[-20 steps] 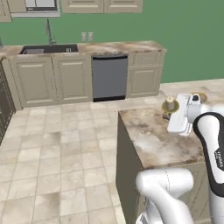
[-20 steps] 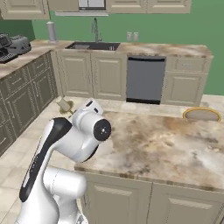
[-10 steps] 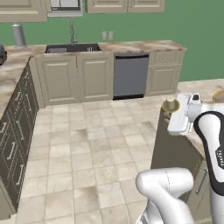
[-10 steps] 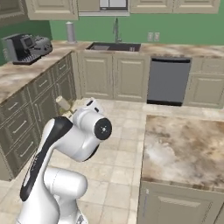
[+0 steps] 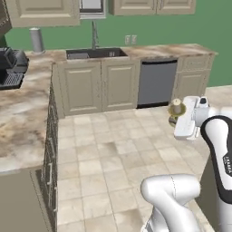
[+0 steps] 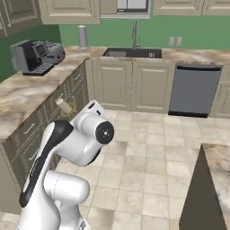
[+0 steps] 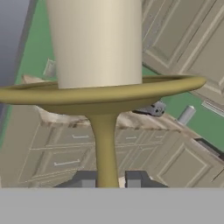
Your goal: Pick the candle and candle from the dining table and place them in the open cabinet. Close the cabinet after placing the objects.
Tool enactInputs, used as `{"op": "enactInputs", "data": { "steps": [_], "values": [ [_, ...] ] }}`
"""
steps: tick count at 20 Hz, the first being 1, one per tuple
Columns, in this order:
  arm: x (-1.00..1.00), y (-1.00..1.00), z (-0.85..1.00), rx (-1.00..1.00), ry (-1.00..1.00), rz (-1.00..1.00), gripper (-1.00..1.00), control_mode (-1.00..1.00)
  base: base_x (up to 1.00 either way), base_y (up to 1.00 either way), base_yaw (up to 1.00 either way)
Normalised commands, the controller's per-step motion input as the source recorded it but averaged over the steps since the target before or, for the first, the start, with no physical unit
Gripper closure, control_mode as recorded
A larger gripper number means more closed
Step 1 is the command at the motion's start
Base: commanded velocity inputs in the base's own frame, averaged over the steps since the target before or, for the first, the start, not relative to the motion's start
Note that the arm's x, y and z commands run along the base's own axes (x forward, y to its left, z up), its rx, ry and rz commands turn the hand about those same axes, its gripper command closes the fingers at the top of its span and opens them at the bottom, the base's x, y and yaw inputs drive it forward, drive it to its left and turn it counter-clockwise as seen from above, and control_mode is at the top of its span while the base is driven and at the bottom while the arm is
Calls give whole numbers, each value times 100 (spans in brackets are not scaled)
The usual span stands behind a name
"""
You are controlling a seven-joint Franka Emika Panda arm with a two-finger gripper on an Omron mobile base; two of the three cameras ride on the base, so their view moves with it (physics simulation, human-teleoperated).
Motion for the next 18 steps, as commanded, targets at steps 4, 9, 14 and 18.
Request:
{"op": "enactInputs", "data": {
  "steps": [4, 9, 14, 18],
  "values": [
    [0, 0, 0, 0, 0, 0, 100, 100, 100, 66, -1],
    [0, 0, 0, 0, 0, 0, 100, 100, 100, 24, 1],
    [0, 0, 0, 0, 0, 0, 100, 100, 100, -1, 6],
    [0, 0, 0, 0, 0, 0, 100, 100, 100, -21, 16]
  ]
}}
